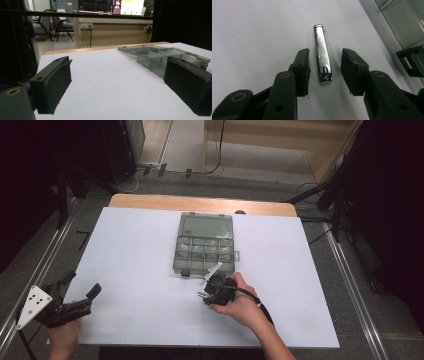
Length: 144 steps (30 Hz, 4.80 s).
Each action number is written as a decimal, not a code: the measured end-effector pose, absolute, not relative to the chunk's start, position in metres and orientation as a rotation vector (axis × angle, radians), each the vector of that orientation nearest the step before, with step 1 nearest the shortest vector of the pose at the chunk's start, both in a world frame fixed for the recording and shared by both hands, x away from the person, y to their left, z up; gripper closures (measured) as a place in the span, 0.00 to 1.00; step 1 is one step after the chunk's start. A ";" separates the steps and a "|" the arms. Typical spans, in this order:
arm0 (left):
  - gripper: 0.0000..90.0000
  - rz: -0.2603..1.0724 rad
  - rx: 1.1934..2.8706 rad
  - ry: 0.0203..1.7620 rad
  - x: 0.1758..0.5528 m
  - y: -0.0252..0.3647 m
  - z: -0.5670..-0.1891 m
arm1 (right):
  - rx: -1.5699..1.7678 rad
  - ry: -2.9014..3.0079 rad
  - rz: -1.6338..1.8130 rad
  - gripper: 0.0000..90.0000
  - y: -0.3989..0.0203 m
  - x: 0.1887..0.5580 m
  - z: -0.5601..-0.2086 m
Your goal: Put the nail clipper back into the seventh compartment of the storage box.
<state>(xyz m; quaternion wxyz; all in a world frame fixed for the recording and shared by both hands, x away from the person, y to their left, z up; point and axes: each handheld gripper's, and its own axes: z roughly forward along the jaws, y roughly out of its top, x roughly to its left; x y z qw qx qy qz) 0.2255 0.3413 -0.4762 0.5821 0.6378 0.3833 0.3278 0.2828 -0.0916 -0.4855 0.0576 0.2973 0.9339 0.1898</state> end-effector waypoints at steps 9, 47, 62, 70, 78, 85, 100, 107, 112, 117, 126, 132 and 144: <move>0.08 0.765 1.490 0.895 0.225 0.341 -0.476 | 0.919 2.840 0.611 0.90 -0.093 0.282 -0.487; 0.08 0.767 1.492 0.894 0.225 0.341 -0.476 | 1.000 2.750 0.796 0.90 -0.110 0.289 -0.455; 0.08 0.766 1.490 0.895 0.226 0.341 -0.476 | 1.024 2.710 0.825 0.90 -0.114 0.298 -0.439; 0.08 0.766 1.491 0.896 0.226 0.341 -0.476 | 1.041 2.687 0.846 0.90 -0.116 0.304 -0.433; 0.08 0.766 1.490 0.895 0.226 0.341 -0.476 | 1.077 2.662 0.857 0.90 -0.117 0.311 -0.429; 0.08 0.766 1.490 0.895 0.226 0.341 -0.476 | 1.108 2.633 0.865 0.90 -0.118 0.317 -0.428; 0.08 0.765 1.489 0.894 0.226 0.342 -0.476 | 1.215 2.562 0.838 0.90 -0.121 0.334 -0.437; 0.08 0.765 1.489 0.894 0.226 0.342 -0.476 | 1.276 2.538 0.843 0.90 -0.123 0.343 -0.446; 0.08 0.764 1.488 0.894 0.226 0.342 -0.476 | 1.296 2.529 0.855 0.90 -0.122 0.347 -0.450; 0.08 0.764 1.488 0.894 0.226 0.342 -0.476 | 1.324 2.522 0.858 0.90 -0.122 0.351 -0.455; 0.08 0.764 1.488 0.894 0.226 0.342 -0.476 | 1.320 2.521 0.876 0.87 -0.123 0.352 -0.457; 0.08 0.765 1.489 0.894 0.226 0.342 -0.476 | 1.324 2.487 0.938 0.50 -0.128 0.349 -0.453; 0.08 0.765 1.491 0.894 0.225 0.342 -0.476 | 1.293 2.382 1.240 0.00 -0.156 0.329 -0.448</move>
